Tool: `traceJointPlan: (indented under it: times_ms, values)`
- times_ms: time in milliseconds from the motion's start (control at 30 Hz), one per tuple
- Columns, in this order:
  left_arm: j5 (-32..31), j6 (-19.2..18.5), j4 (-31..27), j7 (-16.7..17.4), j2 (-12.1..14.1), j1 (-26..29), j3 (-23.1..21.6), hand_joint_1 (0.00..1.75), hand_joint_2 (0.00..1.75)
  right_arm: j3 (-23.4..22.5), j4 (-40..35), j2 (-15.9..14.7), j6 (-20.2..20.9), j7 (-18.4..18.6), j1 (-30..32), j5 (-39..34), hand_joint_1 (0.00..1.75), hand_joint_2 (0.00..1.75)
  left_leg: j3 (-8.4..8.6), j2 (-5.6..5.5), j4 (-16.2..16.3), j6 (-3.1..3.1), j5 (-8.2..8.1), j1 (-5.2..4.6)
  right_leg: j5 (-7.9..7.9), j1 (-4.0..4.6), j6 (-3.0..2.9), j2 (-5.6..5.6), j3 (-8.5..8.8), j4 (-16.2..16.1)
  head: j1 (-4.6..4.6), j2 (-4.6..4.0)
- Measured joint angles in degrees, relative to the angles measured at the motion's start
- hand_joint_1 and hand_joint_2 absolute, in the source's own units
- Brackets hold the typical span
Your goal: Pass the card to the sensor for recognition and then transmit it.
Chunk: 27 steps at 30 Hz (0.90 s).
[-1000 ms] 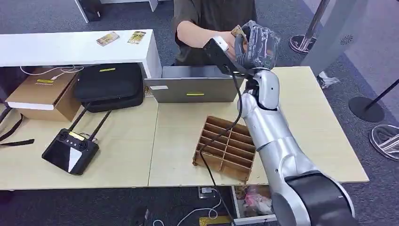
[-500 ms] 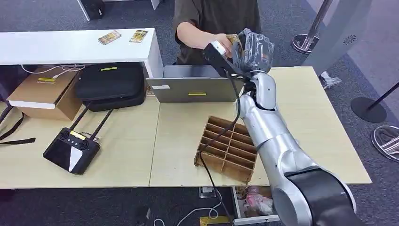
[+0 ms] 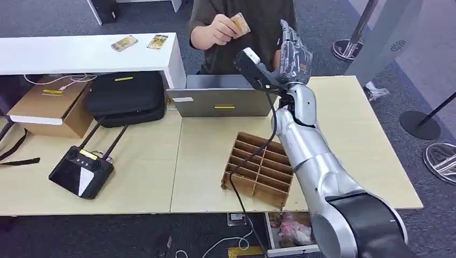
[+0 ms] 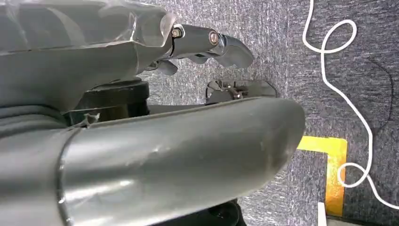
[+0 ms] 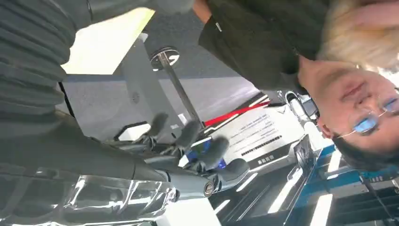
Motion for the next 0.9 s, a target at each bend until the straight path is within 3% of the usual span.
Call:
traceJointPlan:
  times_ms: [267,400,600,700,800,900]
  values:
    - [0.6,0.0,0.0,-0.3,0.3,0.0,0.0,0.00,0.00,0.0,-1.7,0.0,0.6,-0.8,1.1,0.3,0.00,1.75,0.00,0.01,0.0,0.00,0.00,0.00,-0.01,0.00,0.00,0.01,0.00,0.0,0.00,0.00]
    - [2.1,0.4,0.0,-0.8,0.6,0.1,0.0,0.00,0.00,0.0,-7.0,-0.3,-0.1,-1.4,4.8,-0.1,0.00,1.75,0.00,-0.01,0.0,0.00,-0.01,0.00,-0.02,0.00,0.01,-0.01,0.00,0.0,0.00,0.00]
    - [4.1,1.0,0.2,-1.9,1.1,1.2,0.7,0.00,0.00,-0.8,-26.1,-2.7,0.0,0.1,17.8,2.4,0.00,1.75,-0.03,-0.07,0.0,0.03,-0.04,-0.02,-0.05,0.00,0.05,-0.04,0.00,0.0,0.00,0.00]
    - [5.3,0.8,0.2,-3.0,1.4,1.8,1.7,0.00,0.00,-2.4,-38.0,-4.1,-1.9,0.4,25.2,4.3,0.00,1.75,-0.02,-0.07,0.0,0.16,-0.13,-0.01,-0.12,0.00,0.10,-0.06,0.02,-0.1,0.00,0.00]
    - [6.4,0.7,0.2,-4.0,1.9,2.8,2.9,0.00,0.00,-4.7,-49.8,-5.1,-5.3,-0.6,33.4,4.5,0.00,1.75,-0.02,-0.05,0.0,0.13,-0.20,-0.02,-0.17,-0.01,0.12,-0.07,0.03,-0.1,0.02,0.00]
    - [7.0,0.7,0.2,-4.7,2.2,3.4,3.6,0.00,0.00,-7.1,-60.0,-5.2,-5.5,-3.4,39.9,4.0,0.00,1.75,-0.02,-0.01,0.0,0.06,-0.27,-0.01,-0.21,-0.01,0.09,-0.03,0.03,-0.1,0.00,0.00]
